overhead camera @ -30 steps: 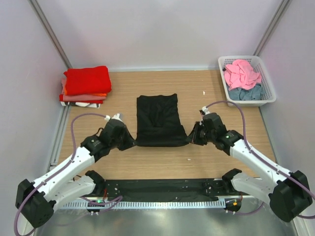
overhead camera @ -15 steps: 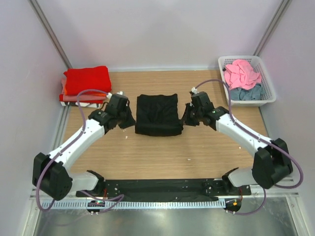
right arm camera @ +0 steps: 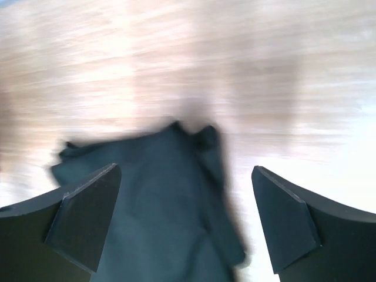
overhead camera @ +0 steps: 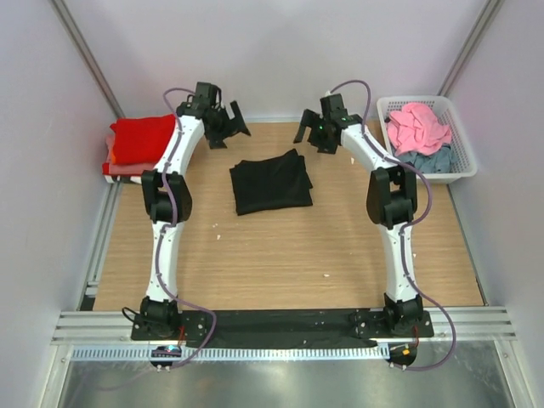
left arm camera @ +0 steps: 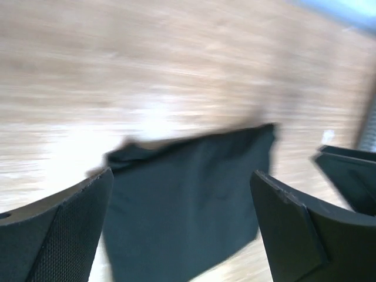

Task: Fold and stack the t-shirts
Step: Fold the tshirt

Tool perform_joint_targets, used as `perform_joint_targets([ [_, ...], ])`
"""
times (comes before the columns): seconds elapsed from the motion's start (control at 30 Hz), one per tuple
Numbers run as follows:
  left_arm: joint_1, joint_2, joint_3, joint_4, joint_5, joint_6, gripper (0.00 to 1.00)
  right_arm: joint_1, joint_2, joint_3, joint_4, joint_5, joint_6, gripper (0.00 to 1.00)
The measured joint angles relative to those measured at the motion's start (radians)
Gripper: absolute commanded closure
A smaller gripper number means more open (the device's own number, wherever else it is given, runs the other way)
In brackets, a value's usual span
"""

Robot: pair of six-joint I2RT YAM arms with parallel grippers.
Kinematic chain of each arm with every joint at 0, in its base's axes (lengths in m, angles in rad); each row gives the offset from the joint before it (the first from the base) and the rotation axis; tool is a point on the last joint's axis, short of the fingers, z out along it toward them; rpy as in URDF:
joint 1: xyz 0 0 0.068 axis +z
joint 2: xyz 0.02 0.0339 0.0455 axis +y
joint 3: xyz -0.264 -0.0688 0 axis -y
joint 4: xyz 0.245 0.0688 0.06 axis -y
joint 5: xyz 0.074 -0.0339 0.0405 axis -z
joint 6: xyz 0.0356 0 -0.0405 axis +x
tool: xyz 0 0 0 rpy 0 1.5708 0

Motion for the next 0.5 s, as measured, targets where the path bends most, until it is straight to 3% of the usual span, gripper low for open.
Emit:
perform_joint_targets([
  [0.07,0.016,0.043,-0.026,-0.026,0.018,0.008,0.00,-0.017,-0.004,-0.073,0.005,0.002,0.001,0.00],
  [0.23,0.026,-0.147,-0.529,0.013,0.023,0.018,0.00,-0.015,-0.200,-0.459,0.047,0.012,0.008,0.00],
  [0.3,0.023,-0.240,-0.658,0.039,0.023,0.018,0.00,-0.010,-0.286,-0.566,0.084,0.005,0.008,0.00],
  [0.5,0.021,-0.520,-0.832,0.131,0.021,0.020,0.00,-0.005,-0.372,-0.647,0.193,-0.041,0.006,0.00],
])
